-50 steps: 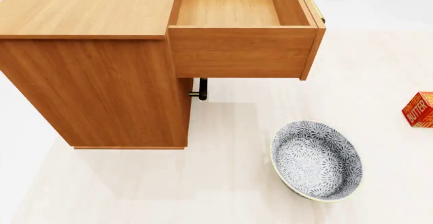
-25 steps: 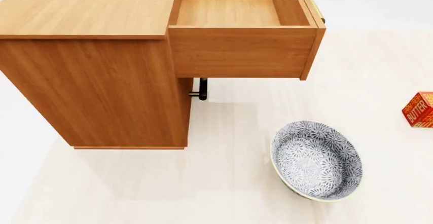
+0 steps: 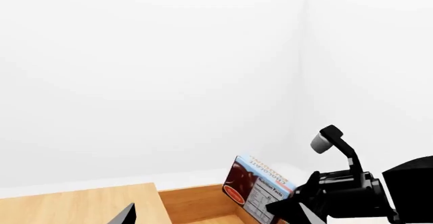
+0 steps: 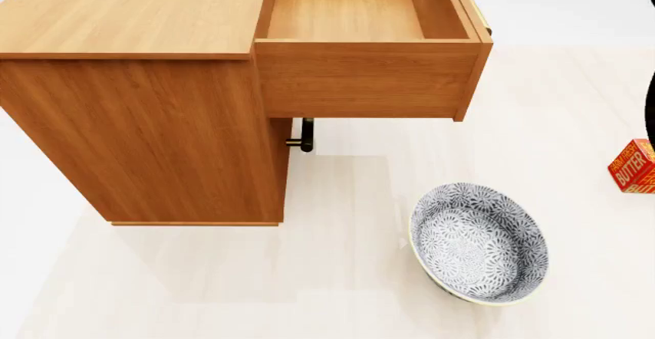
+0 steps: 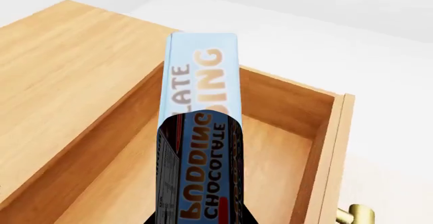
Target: Put the chocolate pudding in the top drawer of the cabinet and close it.
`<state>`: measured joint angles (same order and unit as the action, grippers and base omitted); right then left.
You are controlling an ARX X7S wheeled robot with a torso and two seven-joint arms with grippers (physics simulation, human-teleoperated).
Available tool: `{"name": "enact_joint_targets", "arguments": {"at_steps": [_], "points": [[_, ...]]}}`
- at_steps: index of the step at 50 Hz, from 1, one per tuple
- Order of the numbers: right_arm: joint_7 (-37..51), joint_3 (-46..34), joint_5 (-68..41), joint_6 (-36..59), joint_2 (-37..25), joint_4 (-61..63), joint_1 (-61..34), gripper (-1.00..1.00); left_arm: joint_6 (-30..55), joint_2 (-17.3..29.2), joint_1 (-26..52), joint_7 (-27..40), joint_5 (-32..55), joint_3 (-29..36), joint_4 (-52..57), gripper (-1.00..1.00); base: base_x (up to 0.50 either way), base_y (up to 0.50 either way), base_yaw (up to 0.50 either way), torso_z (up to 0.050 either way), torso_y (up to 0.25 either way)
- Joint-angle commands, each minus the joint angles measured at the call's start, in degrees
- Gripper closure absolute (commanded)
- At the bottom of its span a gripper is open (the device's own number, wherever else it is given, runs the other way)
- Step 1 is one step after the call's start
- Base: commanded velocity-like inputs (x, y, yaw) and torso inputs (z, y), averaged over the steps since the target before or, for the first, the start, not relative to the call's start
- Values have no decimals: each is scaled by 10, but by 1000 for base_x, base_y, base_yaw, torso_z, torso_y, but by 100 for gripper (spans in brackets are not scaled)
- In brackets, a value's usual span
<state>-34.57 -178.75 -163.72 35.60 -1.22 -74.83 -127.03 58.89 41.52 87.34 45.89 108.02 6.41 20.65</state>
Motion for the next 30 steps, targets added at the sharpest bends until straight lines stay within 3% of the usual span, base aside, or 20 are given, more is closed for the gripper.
{"name": "enact_joint_targets", "arguments": {"at_steps": [1, 30], "points": [[45, 65, 8, 33, 12, -2, 20, 100, -2, -1, -1, -8, -8, 4, -2, -100, 0, 0, 0, 0, 0], [110, 283, 207, 52, 12, -2, 42, 100, -11, 7, -19, -22, -19, 0, 7, -100, 0, 0, 0, 0, 0]]}}
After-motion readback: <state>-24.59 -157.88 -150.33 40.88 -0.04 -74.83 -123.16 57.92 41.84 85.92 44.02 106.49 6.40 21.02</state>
